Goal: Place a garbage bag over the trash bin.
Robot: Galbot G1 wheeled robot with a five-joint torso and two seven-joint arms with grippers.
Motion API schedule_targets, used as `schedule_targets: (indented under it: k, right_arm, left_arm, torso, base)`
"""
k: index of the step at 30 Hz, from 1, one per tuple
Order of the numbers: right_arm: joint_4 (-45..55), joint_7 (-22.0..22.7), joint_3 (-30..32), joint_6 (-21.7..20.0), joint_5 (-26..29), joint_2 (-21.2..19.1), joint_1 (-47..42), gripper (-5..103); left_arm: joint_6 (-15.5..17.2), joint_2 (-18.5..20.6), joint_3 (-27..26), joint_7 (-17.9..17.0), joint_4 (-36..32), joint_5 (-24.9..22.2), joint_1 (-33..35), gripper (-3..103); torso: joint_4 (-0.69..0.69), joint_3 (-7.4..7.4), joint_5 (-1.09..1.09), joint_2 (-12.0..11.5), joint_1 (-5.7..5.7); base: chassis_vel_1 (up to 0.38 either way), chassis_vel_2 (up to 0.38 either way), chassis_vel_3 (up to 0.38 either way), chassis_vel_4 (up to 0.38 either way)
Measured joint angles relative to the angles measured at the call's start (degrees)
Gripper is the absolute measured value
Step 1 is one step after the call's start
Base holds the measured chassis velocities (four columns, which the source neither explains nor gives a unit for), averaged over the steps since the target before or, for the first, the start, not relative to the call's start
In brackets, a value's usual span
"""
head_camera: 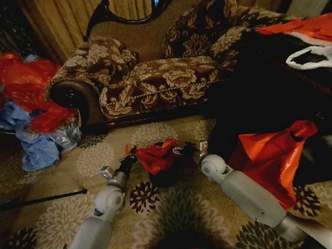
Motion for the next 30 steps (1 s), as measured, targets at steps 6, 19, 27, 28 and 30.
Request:
schedule_targets:
  k: [6,19,27,28,30]
  right_arm:
    - [-4.99,-1.45,-2.18,2.26,-4.4,2.24,3.13,100]
    - [-12.46,-2.6,-4.41,5.82,-5.77,7.34,10.74,100]
    - [-16.34,-1.66,-3.7,6.6,-5.16,10.79,14.69,100]
    - [-17.39,-1.67,-3.59,6.64,-5.19,11.35,15.37,100]
    - [-19.83,-1.71,-3.13,6.98,-5.39,12.61,16.56,100]
  left_arm:
    - [0.03,-0.46,0.14,0.22,-0.2,-0.15,0.02,0]
    - [0.11,-0.86,0.16,0.79,-0.84,0.1,0.98,0]
    - [1.05,-1.09,0.11,1.93,-1.52,1.55,2.48,0]
    - [1.16,-1.07,0.06,2.09,-1.69,1.88,2.65,5]
    - [1.14,-0.77,0.0,2.56,-1.88,2.91,2.85,16]
  torso:
    - [0.0,0.0,-0.01,0.0,0.0]
    - [0.0,-0.01,-0.02,0.0,0.0]
    - [0.01,-0.01,-0.02,0.0,0.0]
    - [0.01,-0.01,-0.02,0.0,0.0]
    - [0.01,-0.01,-0.02,0.0,0.0]
  base:
    - [0.0,0.0,0.0,0.0]
    - [0.0,0.0,0.0,0.0]
    - [0.0,0.0,0.0,0.0]
    - [0.0,0.0,0.0,0.0]
    - [0.0,0.0,0.0,0.0]
